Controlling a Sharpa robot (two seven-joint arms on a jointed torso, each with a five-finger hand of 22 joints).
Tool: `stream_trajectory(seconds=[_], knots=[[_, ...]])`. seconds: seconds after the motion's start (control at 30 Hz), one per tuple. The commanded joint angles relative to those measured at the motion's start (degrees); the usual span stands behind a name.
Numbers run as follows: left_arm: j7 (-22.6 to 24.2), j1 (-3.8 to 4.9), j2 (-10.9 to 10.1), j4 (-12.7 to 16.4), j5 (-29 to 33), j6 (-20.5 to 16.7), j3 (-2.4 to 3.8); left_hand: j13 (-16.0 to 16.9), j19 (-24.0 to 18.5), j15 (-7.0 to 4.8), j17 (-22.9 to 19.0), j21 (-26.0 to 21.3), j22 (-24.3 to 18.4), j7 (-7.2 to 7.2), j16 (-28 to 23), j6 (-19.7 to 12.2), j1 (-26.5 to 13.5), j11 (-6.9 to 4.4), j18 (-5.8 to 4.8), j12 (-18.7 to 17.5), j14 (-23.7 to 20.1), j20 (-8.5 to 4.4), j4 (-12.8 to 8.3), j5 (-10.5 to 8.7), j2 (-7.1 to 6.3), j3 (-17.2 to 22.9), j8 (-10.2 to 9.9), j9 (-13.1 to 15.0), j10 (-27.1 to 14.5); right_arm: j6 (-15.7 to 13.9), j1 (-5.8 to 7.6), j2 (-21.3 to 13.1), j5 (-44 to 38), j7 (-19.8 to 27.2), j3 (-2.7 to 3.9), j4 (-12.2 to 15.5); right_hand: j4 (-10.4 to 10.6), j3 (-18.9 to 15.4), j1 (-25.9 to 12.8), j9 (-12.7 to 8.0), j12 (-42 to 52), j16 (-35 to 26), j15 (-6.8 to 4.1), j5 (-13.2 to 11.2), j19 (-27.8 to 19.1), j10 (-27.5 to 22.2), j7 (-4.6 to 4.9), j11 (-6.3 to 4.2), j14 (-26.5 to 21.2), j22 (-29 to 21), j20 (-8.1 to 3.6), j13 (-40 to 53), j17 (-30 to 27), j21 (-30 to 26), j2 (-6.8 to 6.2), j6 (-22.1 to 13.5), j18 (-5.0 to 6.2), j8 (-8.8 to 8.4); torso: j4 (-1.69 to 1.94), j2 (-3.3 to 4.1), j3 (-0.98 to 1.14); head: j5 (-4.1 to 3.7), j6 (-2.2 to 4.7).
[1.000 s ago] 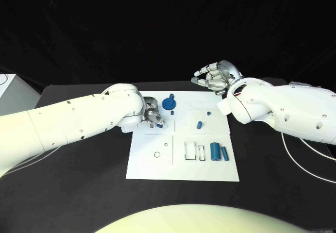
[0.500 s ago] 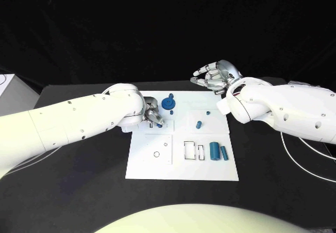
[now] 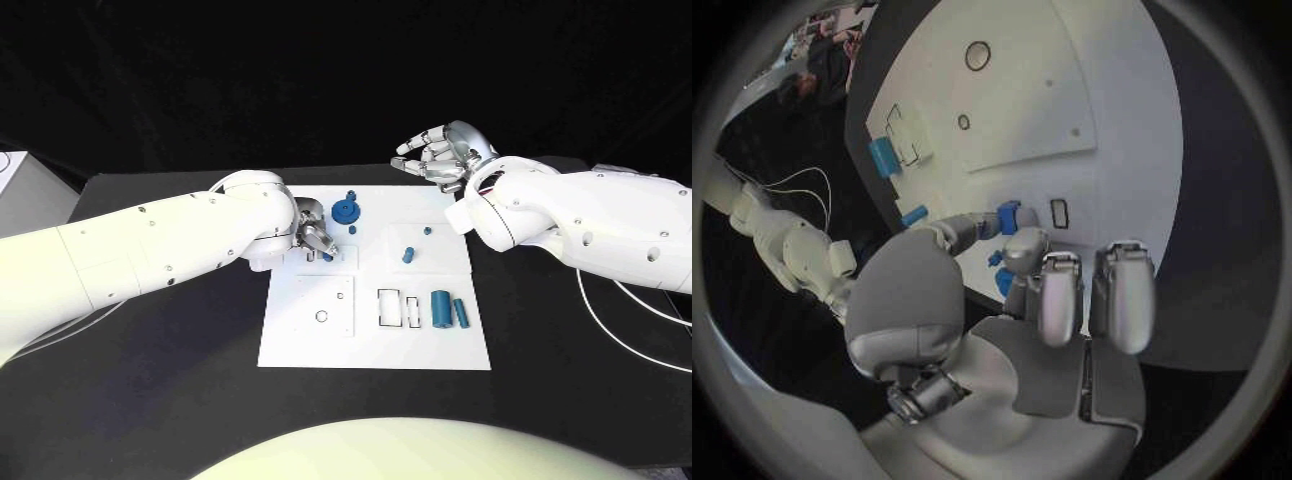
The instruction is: Assemble the parts on the task board
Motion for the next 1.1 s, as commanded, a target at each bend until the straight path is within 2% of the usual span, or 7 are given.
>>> stream_trajectory(seconds=[0.03,0.23,0.47,0.73,0.97,1.1], knots=[[0.11,-0.28,0.16,0.10,0.60,2.06,-0.17,0.04,0.42,-0.45,15.10,0.15,5.63,-2.36,0.25,2.17,-0.64,-0.04,-0.37,0.15,5.86,-0.02,-5.94,-0.14,-0.16,5.35,0.05,-0.09,0.32,0.78,-0.03,-0.01,-0.56,0.40,0.01,0.04,-0.03,0.45,-0.56,-0.09,-0.07,-0.33,0.29,0.18,3.86,-0.43,0.17,0.05,4.63,10.57,0.38,-0.05,9.40,-0.18,0.02,-0.38,0.22,-0.13,0.00,-0.03,-0.02,-0.02,-0.05],[0.07,-0.28,0.06,-0.05,0.64,2.26,-0.18,0.10,0.46,-0.63,15.10,0.09,5.67,-2.69,0.25,2.50,-1.93,-0.26,-0.39,0.15,5.86,-0.19,-4.24,-0.43,-0.97,1.81,-0.13,-0.32,0.31,0.72,-0.03,-0.08,-0.56,0.42,0.01,0.04,-0.03,0.54,-0.68,-0.10,-0.10,-0.39,0.29,0.15,3.80,-0.51,0.18,0.05,4.60,10.45,0.39,-0.13,9.28,-0.34,-0.01,-0.39,0.26,-0.11,0.02,-0.04,-0.05,0.00,0.00],[0.05,-0.29,-0.03,-0.36,0.65,2.07,-0.19,0.07,0.49,-0.70,15.10,0.04,5.69,-2.77,0.25,2.95,-3.03,-0.32,-0.39,0.12,5.86,-0.28,-1.95,-0.81,-1.14,-1.96,-0.36,-0.65,0.15,0.69,-0.03,-0.12,-0.56,0.44,0.01,0.04,-0.03,0.55,-0.72,-0.11,-0.17,-0.44,0.29,0.13,3.77,-0.60,0.18,0.05,4.57,10.39,0.39,-0.22,9.18,-0.43,-0.02,-0.40,0.28,-0.11,-0.01,-0.02,-0.08,-0.03,0.06],[0.07,-0.29,-0.14,-0.74,0.56,1.55,-0.17,0.11,0.54,-0.69,15.10,0.00,5.75,-2.72,0.25,3.32,-3.74,-0.28,-0.40,0.14,5.86,-0.32,0.88,-0.96,-0.67,-6.07,-0.60,-0.94,0.02,0.76,-0.04,-0.17,-0.53,0.46,0.00,0.05,0.01,0.58,-0.89,-0.12,-0.15,-0.48,0.29,-0.02,3.77,-0.60,0.18,0.06,4.55,10.39,0.39,-0.22,9.10,-0.43,-0.06,-0.42,0.28,-0.10,-0.03,-0.01,-0.06,-0.05,0.14],[0.12,-0.31,-0.30,-0.74,0.51,1.20,-0.15,0.23,0.59,-0.66,15.10,-0.01,5.82,-2.68,0.25,3.50,-4.04,-0.24,-0.42,0.23,5.86,-0.31,2.76,-1.05,-0.82,-9.21,-0.74,-1.09,0.00,0.87,-0.07,-0.20,-0.52,0.45,0.00,0.05,0.03,0.60,-1.01,-0.13,-0.16,-0.51,0.30,-0.14,3.76,-0.63,0.19,0.06,4.54,10.37,0.39,-0.24,9.06,-0.45,-0.08,-0.43,0.28,-0.09,-0.01,-0.02,-0.05,-0.13,0.17],[0.14,-0.32,-0.41,-0.67,0.47,1.06,-0.14,0.26,0.57,-0.66,15.10,-0.06,5.79,-2.67,0.25,3.62,-3.98,-0.22,-0.40,0.24,5.86,-0.30,4.35,-1.23,-1.31,-12.39,-0.87,-1.21,-0.04,0.95,-0.10,-0.22,-0.52,0.46,0.00,0.04,0.03,0.60,-1.01,-0.13,-0.16,-0.51,0.30,-0.14,3.76,-0.63,0.19,0.06,4.54,10.37,0.39,-0.24,9.06,-0.45,-0.08,-0.43,0.28,-0.09,-0.04,-0.04,-0.04,-0.16,0.20]])
